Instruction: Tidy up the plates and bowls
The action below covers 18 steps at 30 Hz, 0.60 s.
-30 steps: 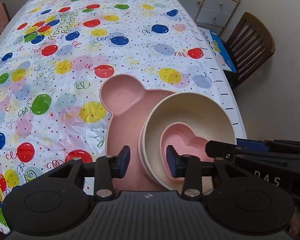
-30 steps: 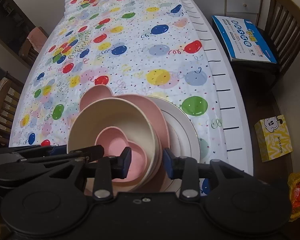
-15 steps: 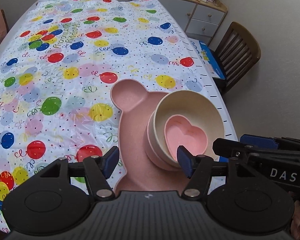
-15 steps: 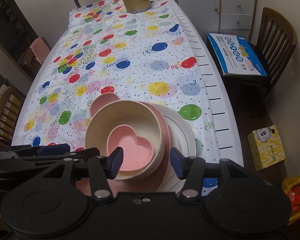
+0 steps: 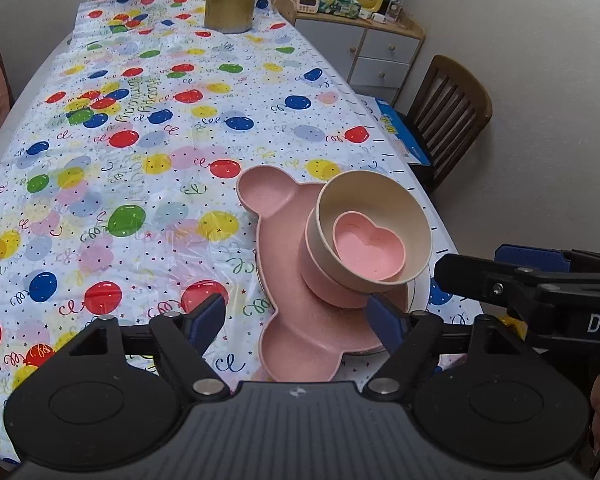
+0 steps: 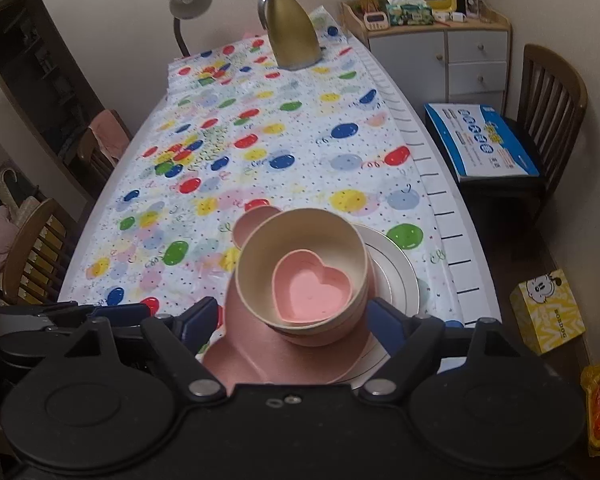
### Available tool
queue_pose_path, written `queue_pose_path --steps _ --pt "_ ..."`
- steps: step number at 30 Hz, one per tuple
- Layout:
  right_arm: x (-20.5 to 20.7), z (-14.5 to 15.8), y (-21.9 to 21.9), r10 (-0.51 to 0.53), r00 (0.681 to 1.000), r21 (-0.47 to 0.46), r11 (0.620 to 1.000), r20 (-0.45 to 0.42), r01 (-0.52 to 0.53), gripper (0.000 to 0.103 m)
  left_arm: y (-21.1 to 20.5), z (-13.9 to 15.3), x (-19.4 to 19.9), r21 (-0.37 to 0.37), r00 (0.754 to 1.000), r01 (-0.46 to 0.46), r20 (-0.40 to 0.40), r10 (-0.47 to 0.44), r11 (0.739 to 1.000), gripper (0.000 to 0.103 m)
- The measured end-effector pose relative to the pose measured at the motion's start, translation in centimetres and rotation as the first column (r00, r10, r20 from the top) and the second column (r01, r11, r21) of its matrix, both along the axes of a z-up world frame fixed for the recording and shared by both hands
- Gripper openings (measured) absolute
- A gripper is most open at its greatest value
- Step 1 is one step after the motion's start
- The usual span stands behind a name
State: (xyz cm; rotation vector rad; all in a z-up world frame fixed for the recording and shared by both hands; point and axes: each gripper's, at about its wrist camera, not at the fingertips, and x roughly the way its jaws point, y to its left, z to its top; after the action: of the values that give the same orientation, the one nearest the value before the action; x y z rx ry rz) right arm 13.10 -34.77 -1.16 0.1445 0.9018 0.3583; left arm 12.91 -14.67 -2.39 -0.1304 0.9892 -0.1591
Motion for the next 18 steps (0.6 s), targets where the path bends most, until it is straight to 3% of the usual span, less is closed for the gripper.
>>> queue_pose_path --steps 6,9,12,14,18 --pt "-2.1 0.9 0.5 0.0 0.998 0.012 1.0 0.062 -0.001 0.086 1.0 1.0 -2.2 0.001 0.998 0.018 0.06 -0.018 1.0 0.081" --pt "-3.2 1.4 0.9 0.004 0.995 0.014 1.0 0.1 -0.005 0.098 1.5 1.6 -3.1 -0.006 0.996 0.029 0.089 -0.028 1.0 0.083" --pt "-4.3 1.9 1.2 0.003 0.99 0.018 1.0 0.139 -0.005 0.101 2.1 1.9 -4.0 -0.013 0.994 0.03 0.106 -0.029 0.999 0.088" --pt "-5.0 2.2 1.2 -0.001 0.987 0.028 1.0 0.163 -0.004 0.102 2.5 2.1 -4.6 -0.021 0.993 0.029 0.119 -0.026 0.999 0.098" --pt "-6.0 2.6 1.3 -0.018 0.98 0.047 0.999 0.197 0.009 0.103 3.2 2.5 -5.7 -0.023 0.99 0.02 0.143 -0.016 1.0 0.102"
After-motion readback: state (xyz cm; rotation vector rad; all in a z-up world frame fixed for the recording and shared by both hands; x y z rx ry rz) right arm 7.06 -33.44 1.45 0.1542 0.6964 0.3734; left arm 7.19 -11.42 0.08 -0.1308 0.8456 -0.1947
